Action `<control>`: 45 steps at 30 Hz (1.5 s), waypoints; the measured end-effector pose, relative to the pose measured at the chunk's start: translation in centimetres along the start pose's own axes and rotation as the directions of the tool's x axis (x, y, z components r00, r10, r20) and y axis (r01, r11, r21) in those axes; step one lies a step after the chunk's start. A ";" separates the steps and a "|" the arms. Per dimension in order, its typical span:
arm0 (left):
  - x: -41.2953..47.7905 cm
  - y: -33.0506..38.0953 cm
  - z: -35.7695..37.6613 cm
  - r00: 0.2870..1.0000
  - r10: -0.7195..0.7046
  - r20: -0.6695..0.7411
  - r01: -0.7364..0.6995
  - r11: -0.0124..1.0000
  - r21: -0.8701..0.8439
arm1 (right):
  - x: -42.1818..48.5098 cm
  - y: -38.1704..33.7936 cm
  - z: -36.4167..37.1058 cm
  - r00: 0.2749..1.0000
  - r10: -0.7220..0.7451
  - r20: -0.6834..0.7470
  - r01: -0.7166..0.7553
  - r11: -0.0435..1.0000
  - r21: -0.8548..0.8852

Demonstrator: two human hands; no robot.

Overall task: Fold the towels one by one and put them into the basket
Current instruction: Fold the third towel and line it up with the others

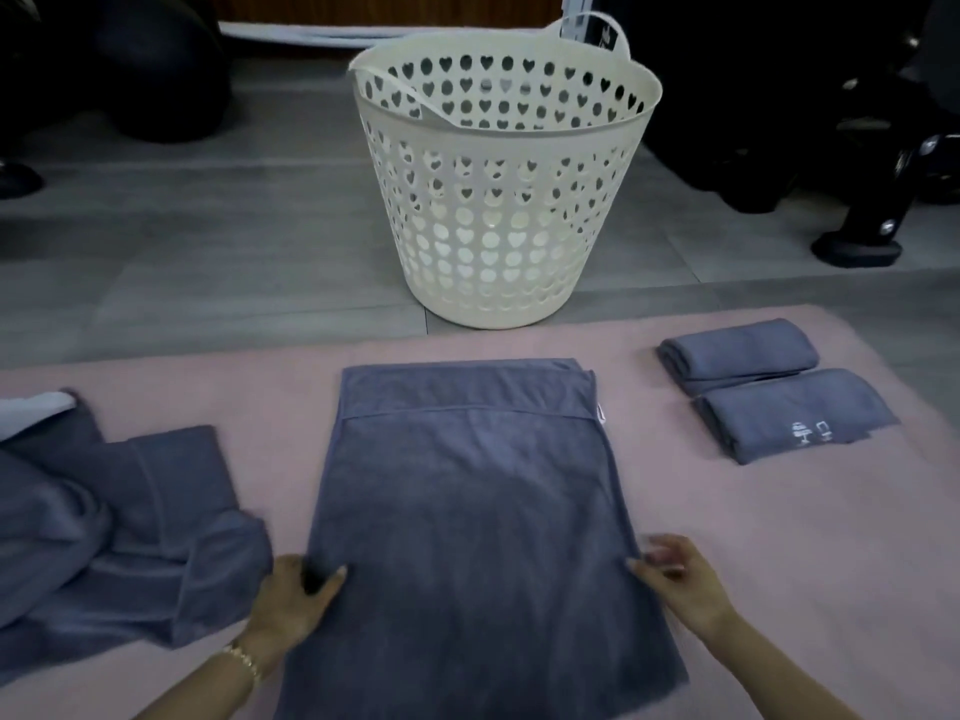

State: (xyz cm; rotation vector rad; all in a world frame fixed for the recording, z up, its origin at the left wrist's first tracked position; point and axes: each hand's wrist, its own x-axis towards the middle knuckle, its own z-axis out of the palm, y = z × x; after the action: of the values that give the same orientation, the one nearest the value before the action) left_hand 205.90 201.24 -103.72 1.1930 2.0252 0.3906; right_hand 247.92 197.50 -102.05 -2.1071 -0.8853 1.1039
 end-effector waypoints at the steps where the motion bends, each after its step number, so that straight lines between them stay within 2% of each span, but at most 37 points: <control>1: -0.8 -0.7 0.0 1.000 -0.011 0.018 0.011 1.000 0.006 | -0.8 1.2 -0.1 0.999 0.027 0.032 -0.028 1.000 0.003; 6: -3.2 -2.4 -0.7 0.971 -0.071 0.229 0.068 0.997 0.023 | -2.8 3.5 -0.4 0.992 0.059 0.115 -0.052 0.997 -0.063; 9: -4.5 -2.1 -1.1 0.983 -0.003 0.183 0.015 0.998 -0.065 | -3.9 3.8 -0.2 0.985 0.030 0.167 0.003 0.981 -0.193; 14: -6.1 -2.9 -1.1 0.988 -0.028 0.150 0.054 0.984 -0.171 | -5.1 5.0 -0.4 0.998 -0.007 0.056 0.023 0.954 -0.298; 17: -6.8 -2.9 -1.3 0.991 -0.037 0.127 0.069 0.965 -0.252 | -5.1 5.1 -0.5 0.997 0.049 0.052 -0.031 0.950 -0.312; 21: -7.1 -2.8 -1.3 0.989 -0.049 0.136 0.091 0.942 -0.323 | -5.8 3.5 -0.4 0.981 0.155 0.118 -0.139 0.981 -0.133; 23: -7.2 -2.9 -1.2 0.990 -0.068 0.126 0.108 0.931 -0.348 | -6.3 3.6 -1.0 0.983 0.153 0.097 -0.150 0.988 -0.043; 28: -7.8 -3.6 -1.1 0.986 -0.117 0.115 0.150 0.925 -0.350 | -7.0 5.0 -1.9 0.982 0.159 0.104 -0.164 0.986 0.034; 32: -7.2 -3.4 -1.0 0.955 -0.232 0.187 0.285 0.894 -0.346 | -6.2 4.6 -1.1 0.972 0.202 0.118 -0.215 0.970 0.110; 34: -6.7 -2.7 -1.6 0.926 -0.288 0.246 0.369 0.832 -0.415 | -5.3 3.9 -1.2 0.964 0.227 0.142 -0.251 0.950 0.185; 38: -4.9 0.4 -4.4 0.914 -0.216 0.343 0.383 0.739 -0.555 | -2.8 -0.3 -2.3 0.971 0.160 0.177 -0.223 0.871 0.439; 40: -3.1 2.1 -5.6 0.905 -0.211 0.369 0.416 0.615 -0.670 | -1.6 -3.1 -2.7 0.981 0.090 0.172 -0.174 0.803 0.570; 42: -1.1 3.3 -5.8 0.919 -0.222 0.325 0.393 0.482 -0.783 | -0.7 -5.1 -2.6 0.992 0.034 0.125 -0.106 0.766 0.635; 43: -0.3 3.5 -5.5 0.934 -0.215 0.286 0.356 0.477 -0.804 | -0.4 -5.5 -2.5 0.995 0.028 0.094 -0.081 0.783 0.617; 45: 0.6 3.4 -4.1 0.957 -0.221 0.186 0.285 0.614 -0.736 | -0.1 -5.1 -1.7 0.998 0.062 0.020 -0.064 0.882 0.466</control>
State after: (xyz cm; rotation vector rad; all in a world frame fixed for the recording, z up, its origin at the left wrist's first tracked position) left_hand 204.88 203.92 -99.19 0.3690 1.6293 0.9245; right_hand 247.93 200.16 -97.34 -1.7378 -0.4866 1.2147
